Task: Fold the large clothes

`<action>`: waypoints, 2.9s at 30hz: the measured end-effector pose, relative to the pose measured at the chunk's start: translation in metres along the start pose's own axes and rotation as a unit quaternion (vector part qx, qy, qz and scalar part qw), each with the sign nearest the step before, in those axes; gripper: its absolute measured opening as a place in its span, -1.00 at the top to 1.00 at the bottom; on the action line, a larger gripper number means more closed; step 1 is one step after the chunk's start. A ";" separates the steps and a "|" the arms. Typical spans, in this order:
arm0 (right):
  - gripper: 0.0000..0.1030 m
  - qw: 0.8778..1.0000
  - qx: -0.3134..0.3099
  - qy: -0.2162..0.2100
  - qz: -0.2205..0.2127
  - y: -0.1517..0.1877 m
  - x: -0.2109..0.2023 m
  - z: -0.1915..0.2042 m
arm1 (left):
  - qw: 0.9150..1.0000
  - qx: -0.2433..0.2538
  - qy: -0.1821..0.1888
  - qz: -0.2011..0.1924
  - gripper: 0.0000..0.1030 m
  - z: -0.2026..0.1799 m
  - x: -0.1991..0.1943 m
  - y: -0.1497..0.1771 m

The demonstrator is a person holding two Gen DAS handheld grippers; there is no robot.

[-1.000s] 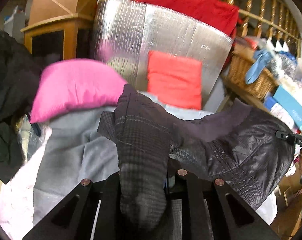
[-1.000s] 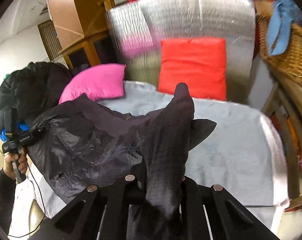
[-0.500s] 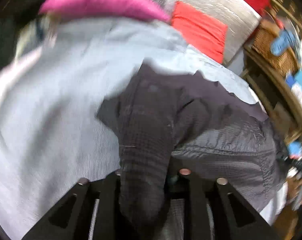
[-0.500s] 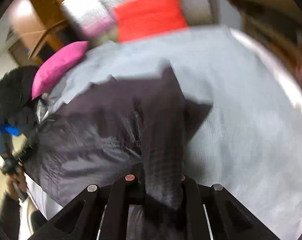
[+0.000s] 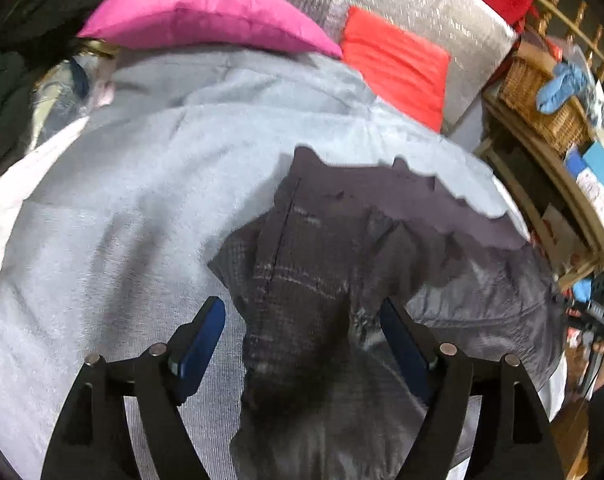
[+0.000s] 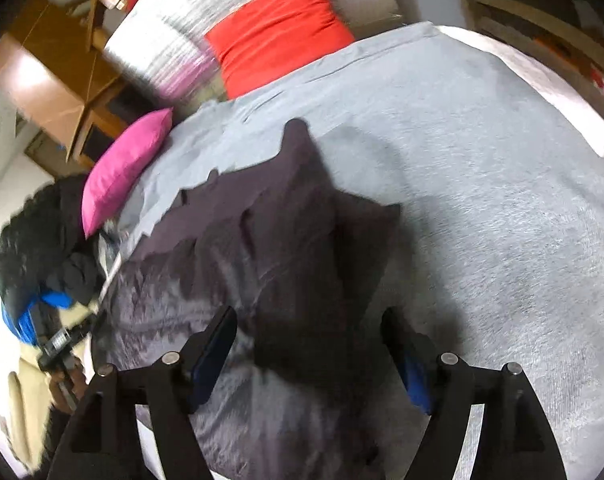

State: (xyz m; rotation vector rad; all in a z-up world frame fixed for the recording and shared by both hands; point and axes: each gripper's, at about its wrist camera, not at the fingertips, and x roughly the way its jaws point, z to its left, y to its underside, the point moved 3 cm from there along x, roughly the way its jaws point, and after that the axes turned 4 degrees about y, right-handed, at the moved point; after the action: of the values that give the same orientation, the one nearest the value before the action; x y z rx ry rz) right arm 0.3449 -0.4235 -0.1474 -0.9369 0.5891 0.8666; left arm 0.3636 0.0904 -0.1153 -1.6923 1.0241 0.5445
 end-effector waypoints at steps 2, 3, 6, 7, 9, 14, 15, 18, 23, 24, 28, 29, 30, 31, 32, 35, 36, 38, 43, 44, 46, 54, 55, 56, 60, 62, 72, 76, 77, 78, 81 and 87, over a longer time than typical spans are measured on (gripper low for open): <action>-0.53 1.000 0.012 -0.001 0.013 -0.004 0.011 -0.005 | 1.000 0.012 -0.015 0.016 -0.56 0.000 0.008 0.003; -0.53 1.000 0.018 -0.004 0.024 -0.005 0.018 -0.006 | 0.999 0.016 -0.022 0.023 -0.55 -0.002 0.014 0.003; -0.53 0.998 0.011 -0.017 0.055 -0.005 0.038 0.002 | 0.998 0.034 -0.040 0.031 -0.55 -0.006 0.020 0.007; -0.50 0.998 0.002 -0.014 0.055 -0.005 0.041 0.005 | 0.998 0.040 -0.042 0.030 -0.55 -0.008 0.023 0.007; -0.26 0.998 -0.012 -0.005 0.061 -0.007 0.048 0.012 | 0.997 0.046 -0.049 0.031 -0.54 -0.010 0.025 0.007; 0.36 0.996 -0.055 0.014 0.062 -0.009 0.051 0.031 | 0.997 0.045 -0.053 0.029 -0.36 -0.007 0.027 0.008; 0.43 0.996 -0.060 0.019 0.061 -0.008 0.050 0.033 | 0.997 0.045 -0.055 0.029 -0.33 -0.007 0.027 0.008; 0.50 0.996 -0.071 0.034 0.052 -0.008 0.048 0.036 | 0.997 0.040 -0.060 0.030 -0.33 -0.006 0.029 0.009; 0.45 0.996 -0.054 0.050 0.052 -0.007 0.049 0.033 | 0.997 0.020 -0.069 0.037 -0.33 -0.003 0.024 0.007; 0.43 0.996 -0.054 0.055 0.049 -0.007 0.047 0.033 | 0.996 0.019 -0.074 0.035 -0.33 -0.003 0.019 0.006; 0.40 0.996 -0.043 0.055 0.051 -0.006 0.038 0.033 | 0.996 0.022 -0.068 0.048 -0.33 -0.004 0.018 0.008; 0.39 0.996 -0.038 0.053 0.053 -0.007 0.038 0.031 | 0.996 0.021 -0.064 0.054 -0.33 -0.005 0.020 0.007; 0.35 0.997 -0.029 0.048 0.055 -0.008 0.038 0.029 | 0.996 0.022 -0.061 0.057 -0.33 -0.006 0.020 0.006; 0.33 0.998 -0.010 0.035 0.057 -0.009 0.039 0.026 | 0.996 0.023 -0.059 0.057 -0.33 -0.007 0.020 0.005; 0.33 0.998 0.002 0.026 0.057 -0.011 0.038 0.023 | 0.997 0.022 -0.055 0.057 -0.35 -0.007 0.020 0.003; -0.02 0.998 0.012 0.010 0.056 -0.012 0.037 0.017 | 0.997 0.008 -0.042 0.059 -0.44 -0.003 0.026 -0.002; -0.28 0.998 0.017 0.011 0.056 -0.012 0.037 0.013 | 0.997 0.005 -0.042 0.062 -0.43 -0.001 0.031 -0.002; -0.31 0.998 0.040 0.014 0.040 -0.015 0.037 0.003 | 0.997 0.013 -0.043 0.061 -0.09 -0.003 0.038 -0.001; 0.66 0.998 -0.024 0.037 0.037 -0.022 0.037 0.026 | 0.999 0.019 -0.032 0.030 0.64 -0.015 0.019 -0.012; 0.67 0.998 -0.050 0.046 0.017 -0.026 0.026 0.040 | 0.999 0.019 -0.030 0.019 0.65 -0.017 0.013 -0.014; 0.69 0.996 -0.069 0.047 -0.012 -0.031 0.007 0.052 | 1.000 0.002 -0.017 0.003 0.65 -0.013 0.010 -0.012; -0.28 0.997 0.005 0.083 0.010 -0.015 0.037 0.007 | 0.997 0.026 -0.072 0.019 -0.02 -0.014 0.011 -0.010; -0.29 0.997 -0.004 0.080 0.005 -0.017 0.028 0.007 | 0.996 0.036 -0.076 0.005 -0.09 -0.013 0.003 -0.013; -0.29 0.996 -0.015 0.085 -0.002 -0.020 0.020 0.007 | 0.995 0.048 -0.084 -0.020 -0.31 -0.013 -0.009 -0.021; -0.29 0.994 -0.028 0.104 -0.032 -0.042 -0.006 0.008 | 0.994 0.070 -0.082 -0.035 -0.56 -0.016 -0.005 -0.047; -0.29 0.991 -0.055 0.117 -0.036 -0.058 0.000 0.022 | 0.993 0.090 -0.081 -0.009 -0.56 -0.025 0.018 -0.058; 0.40 0.977 -0.154 0.124 0.083 -0.103 0.095 0.058 | 0.986 0.116 -0.063 0.098 0.56 -0.038 0.100 -0.088; 0.70 0.977 -0.171 0.123 0.044 -0.111 0.073 0.059 | 0.992 0.096 -0.056 0.060 0.65 -0.028 0.097 -0.093; 0.70 0.980 -0.155 0.119 0.027 -0.114 0.066 0.052 | 0.995 0.067 -0.054 0.053 0.65 -0.018 0.101 -0.091; 0.70 0.984 -0.137 0.114 0.024 -0.114 0.066 0.043 | 0.996 0.043 -0.052 0.051 0.65 -0.010 0.104 -0.088; 0.70 0.988 -0.100 0.114 0.026 -0.102 0.083 0.027 | 0.998 0.019 -0.040 0.040 0.64 -0.003 0.102 -0.084; 0.68 0.995 -0.035 0.095 0.012 -0.098 0.083 0.009 | 0.997 0.026 -0.060 0.038 0.49 -0.006 0.101 -0.083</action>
State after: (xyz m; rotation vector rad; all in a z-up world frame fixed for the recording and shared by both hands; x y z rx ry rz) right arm 0.4719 -0.4147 -0.1625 -1.0861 0.7386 0.8302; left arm 0.4867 0.0559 -0.1456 -1.5606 1.0105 0.6544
